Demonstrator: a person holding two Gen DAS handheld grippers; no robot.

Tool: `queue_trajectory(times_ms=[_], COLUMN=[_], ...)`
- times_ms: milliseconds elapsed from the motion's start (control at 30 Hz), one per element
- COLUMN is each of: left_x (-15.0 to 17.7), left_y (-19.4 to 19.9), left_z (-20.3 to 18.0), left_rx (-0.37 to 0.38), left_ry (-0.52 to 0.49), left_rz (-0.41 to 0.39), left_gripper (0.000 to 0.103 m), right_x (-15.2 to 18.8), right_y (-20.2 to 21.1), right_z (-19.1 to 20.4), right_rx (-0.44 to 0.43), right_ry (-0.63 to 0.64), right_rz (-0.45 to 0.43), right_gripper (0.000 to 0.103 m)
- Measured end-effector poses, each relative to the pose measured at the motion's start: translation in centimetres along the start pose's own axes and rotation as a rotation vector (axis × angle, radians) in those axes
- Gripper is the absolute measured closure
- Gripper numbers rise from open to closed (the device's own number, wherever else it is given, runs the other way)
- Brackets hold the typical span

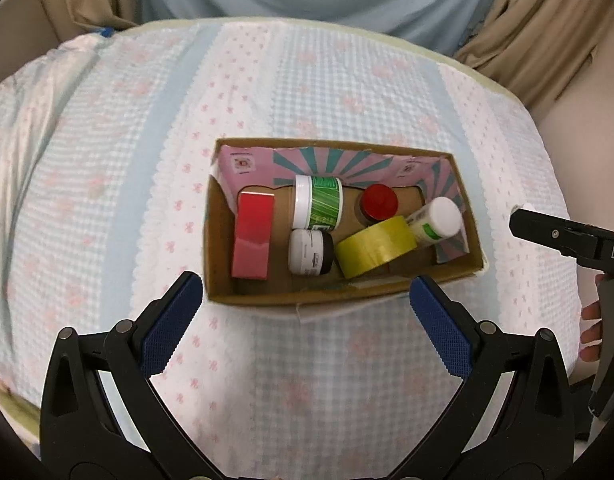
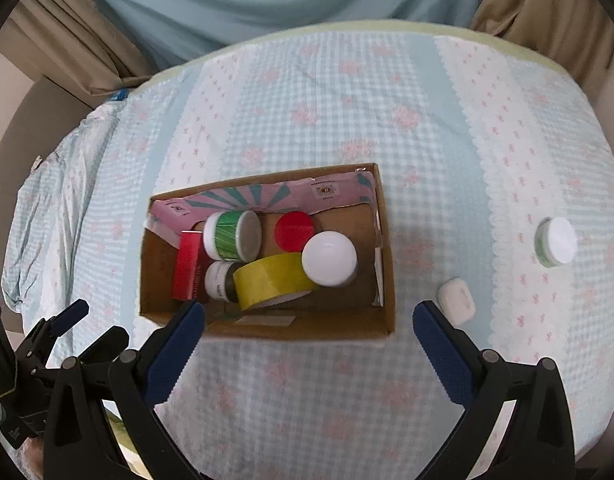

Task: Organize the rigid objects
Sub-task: 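Move both tools toward the earbud case and white round jar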

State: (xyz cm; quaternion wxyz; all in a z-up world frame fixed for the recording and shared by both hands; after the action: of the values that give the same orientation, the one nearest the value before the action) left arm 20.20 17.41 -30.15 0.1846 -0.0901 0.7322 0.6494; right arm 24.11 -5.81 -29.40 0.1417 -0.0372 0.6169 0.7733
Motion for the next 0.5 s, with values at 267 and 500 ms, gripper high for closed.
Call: queue_trajectory(times_ms=[267,500], left_x=[0.3,0.9], left_y=[4.8,5.4], left_z=[-1.8,-4.9], left_rx=[0.012,0.020], left_ry=[-0.007,-0.003], left_rz=[-0.065,-0.078], left_gripper=[0.000,0.000], right_x=[2.0,3.3], right_y=[5.2,8.6], right_z=[-1.5,-5.7], right_rx=[-0.008,0.069], right_ry=[-0.054,-0.083], right_rz=[-0.055,-0.117], right_gripper=[0.000,0.000])
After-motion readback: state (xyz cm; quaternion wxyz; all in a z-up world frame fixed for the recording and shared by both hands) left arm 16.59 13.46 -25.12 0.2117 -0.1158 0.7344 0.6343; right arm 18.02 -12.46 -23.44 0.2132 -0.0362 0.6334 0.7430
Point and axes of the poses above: each gripper's, at about its wrist camera, not at the fingertips, and y roughly against the way its jaws point, z to its left, x to its underside, the point moved 4 cm from there along -y, roughly the way its jaws point, and after that the axes turned 9 degrees about -y, right-handed, at the moved point
